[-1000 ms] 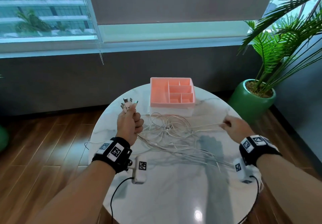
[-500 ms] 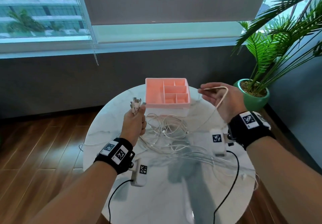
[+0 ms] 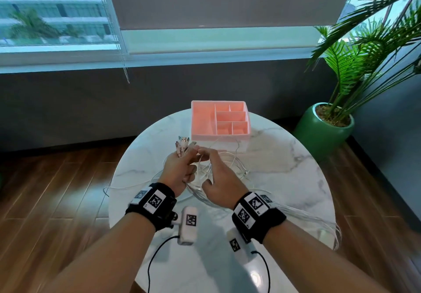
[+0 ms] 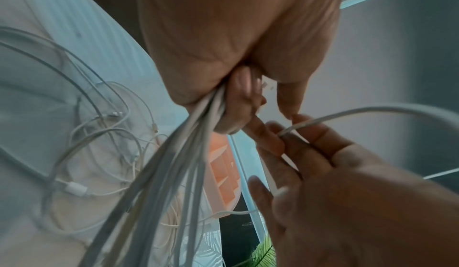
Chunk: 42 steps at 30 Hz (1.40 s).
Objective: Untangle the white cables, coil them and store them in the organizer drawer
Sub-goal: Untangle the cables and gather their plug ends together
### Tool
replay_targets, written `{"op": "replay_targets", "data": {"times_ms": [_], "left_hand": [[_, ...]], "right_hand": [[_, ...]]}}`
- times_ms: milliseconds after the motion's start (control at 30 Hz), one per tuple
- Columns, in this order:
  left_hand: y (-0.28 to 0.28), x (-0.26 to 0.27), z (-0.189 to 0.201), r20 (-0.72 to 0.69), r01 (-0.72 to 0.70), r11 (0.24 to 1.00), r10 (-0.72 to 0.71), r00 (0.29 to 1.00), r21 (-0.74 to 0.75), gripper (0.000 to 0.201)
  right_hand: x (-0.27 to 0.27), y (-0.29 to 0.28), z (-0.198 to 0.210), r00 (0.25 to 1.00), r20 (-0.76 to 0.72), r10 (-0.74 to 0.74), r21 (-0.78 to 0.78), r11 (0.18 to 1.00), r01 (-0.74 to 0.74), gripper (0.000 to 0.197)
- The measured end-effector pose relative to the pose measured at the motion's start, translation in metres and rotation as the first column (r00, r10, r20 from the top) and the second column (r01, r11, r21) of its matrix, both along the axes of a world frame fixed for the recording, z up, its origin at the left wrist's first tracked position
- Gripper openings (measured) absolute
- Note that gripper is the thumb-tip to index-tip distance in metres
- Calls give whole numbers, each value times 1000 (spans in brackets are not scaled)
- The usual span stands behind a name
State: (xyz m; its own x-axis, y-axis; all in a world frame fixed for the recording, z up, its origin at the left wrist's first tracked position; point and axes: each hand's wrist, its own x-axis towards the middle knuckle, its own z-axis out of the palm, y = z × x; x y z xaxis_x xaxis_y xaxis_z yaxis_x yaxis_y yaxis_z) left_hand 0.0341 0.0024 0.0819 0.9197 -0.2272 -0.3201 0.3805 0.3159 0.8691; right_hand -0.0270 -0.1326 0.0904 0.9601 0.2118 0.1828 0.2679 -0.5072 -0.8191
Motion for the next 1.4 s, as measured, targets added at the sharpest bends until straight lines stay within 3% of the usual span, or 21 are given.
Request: {"op": "replay_targets", "data": {"times_ms": [100,200,267,333,367,433,500,567,633,733,800,867,933,1100,1167,1300,1333,1400], "left_hand": [[4,-3,-3,23,56,998,-57,998,43,14],[7,-2,-6,62,71,990,-79,995,121,29],[9,-1,-6,88,58,974,-79,993,221,28],[12,0,-7,108,63,953,-99,989,295,24],[13,0,-8,116,77,944,-120,986,322,23],[15,-1,-10,118,116,927,-168,979,358,24],[14,-4,-9,135,155,903,-226,965,400,25],[12,-9,-5,169,183,864,-291,942,470,24],[11,-13,-5,192,176,834,-316,929,522,24],[16,-12,-14,175,134,824,-271,947,550,23],[20,-11,-21,151,102,830,-218,964,549,23],[24,-10,-26,142,70,821,-181,973,566,20],[27,-8,-34,126,42,816,-140,982,577,30],[37,0,-60,31,-58,781,50,998,622,22],[38,2,-64,-3,-85,792,108,994,604,19],[38,4,-59,-48,-132,898,167,985,420,16],[38,4,-55,-46,-147,915,177,983,375,16],[39,6,-48,-34,-170,931,191,981,322,11]], "right_hand": [[3,-1,-8,998,-59,5,20,1000,-4,77],[13,-9,-14,981,-132,-140,180,970,163,74],[24,-19,-15,902,-218,-373,367,825,430,59],[37,-36,-16,725,-387,-569,457,565,687,38],[43,-48,-17,637,-488,-596,455,449,769,31],[53,-67,-25,492,-695,-524,374,320,870,40],[58,-79,-30,434,-831,-348,332,314,889,54],[58,-83,-27,491,-852,-181,414,339,844,51],[64,-89,-12,587,-790,-176,528,290,798,35],[76,-103,22,725,-640,-255,731,91,677,39],[82,-112,51,784,-544,-298,822,-1,570,32],[85,-121,78,806,-473,-356,863,-2,505,24],[87,-133,100,797,-401,-451,886,29,463,21],[84,-162,130,771,-302,-561,916,54,398,27],[80,-171,130,775,-277,-569,899,131,417,21],[70,-182,106,723,-185,-665,741,390,547,5],[68,-190,96,694,-182,-697,681,419,600,7],[59,-210,73,593,-220,-774,563,396,725,11]]}}
